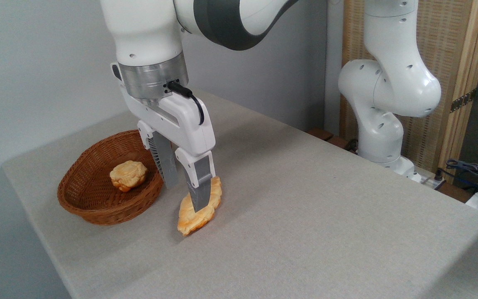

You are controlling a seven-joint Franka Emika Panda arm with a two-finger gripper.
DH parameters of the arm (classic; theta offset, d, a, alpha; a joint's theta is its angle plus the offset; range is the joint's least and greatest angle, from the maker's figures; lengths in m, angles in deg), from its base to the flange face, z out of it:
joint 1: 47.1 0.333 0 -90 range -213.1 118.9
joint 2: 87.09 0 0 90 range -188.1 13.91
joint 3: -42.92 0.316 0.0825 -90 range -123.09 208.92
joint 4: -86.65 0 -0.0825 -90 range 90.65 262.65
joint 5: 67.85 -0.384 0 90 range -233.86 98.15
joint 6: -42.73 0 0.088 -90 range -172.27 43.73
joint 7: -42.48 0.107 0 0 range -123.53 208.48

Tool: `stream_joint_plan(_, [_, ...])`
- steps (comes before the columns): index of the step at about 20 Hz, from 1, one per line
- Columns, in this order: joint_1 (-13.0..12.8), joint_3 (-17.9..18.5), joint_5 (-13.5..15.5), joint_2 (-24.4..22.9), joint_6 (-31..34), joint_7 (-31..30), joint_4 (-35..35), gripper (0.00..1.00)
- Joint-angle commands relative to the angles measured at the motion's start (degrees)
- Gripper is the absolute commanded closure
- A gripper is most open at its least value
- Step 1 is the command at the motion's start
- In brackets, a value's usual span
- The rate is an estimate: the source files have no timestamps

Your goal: Put bread into the basket

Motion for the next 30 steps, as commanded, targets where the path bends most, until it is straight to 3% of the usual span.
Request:
stream_joint_plan(1, [-0.56, 0.48, 2.27, -1.1, 2.69, -0.03, -0.36, 0.0])
stream_joint_plan(30, [-0.56, 0.4, 2.29, -1.28, 4.28, -0.03, -0.36, 0.0])
